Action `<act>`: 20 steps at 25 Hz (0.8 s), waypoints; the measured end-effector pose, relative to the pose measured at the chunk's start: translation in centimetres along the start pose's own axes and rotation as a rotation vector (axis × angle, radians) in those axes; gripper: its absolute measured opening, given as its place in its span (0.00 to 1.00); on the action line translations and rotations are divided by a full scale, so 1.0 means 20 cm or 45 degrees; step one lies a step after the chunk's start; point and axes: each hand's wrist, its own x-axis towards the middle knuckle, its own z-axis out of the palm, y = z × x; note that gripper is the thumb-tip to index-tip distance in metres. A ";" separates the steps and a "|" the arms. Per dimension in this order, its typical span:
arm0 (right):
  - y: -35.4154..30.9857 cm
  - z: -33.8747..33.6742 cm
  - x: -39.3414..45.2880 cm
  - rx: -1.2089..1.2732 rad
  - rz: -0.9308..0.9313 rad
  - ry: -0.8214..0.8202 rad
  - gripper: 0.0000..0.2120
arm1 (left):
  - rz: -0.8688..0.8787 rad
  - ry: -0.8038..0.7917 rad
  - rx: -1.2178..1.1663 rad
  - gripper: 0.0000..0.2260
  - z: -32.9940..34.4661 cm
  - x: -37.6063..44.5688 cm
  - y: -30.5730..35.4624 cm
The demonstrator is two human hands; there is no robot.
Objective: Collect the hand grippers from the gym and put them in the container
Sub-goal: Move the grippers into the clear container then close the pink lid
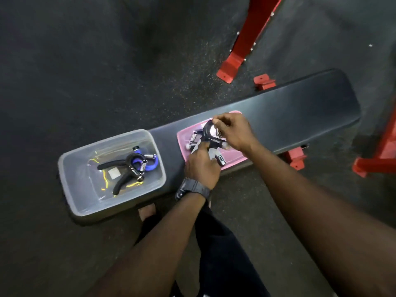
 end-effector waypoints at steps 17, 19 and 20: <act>0.32 0.19 -0.08 -0.494 0.109 -0.108 0.19 | -0.364 0.101 -0.248 0.09 0.25 0.27 -0.28; 0.33 0.23 -0.07 -0.647 0.059 -0.038 0.18 | -0.314 0.160 -0.108 0.10 0.28 0.26 -0.28; 0.35 0.25 -0.06 -0.688 0.073 -0.025 0.17 | -0.305 0.140 -0.096 0.11 0.30 0.26 -0.29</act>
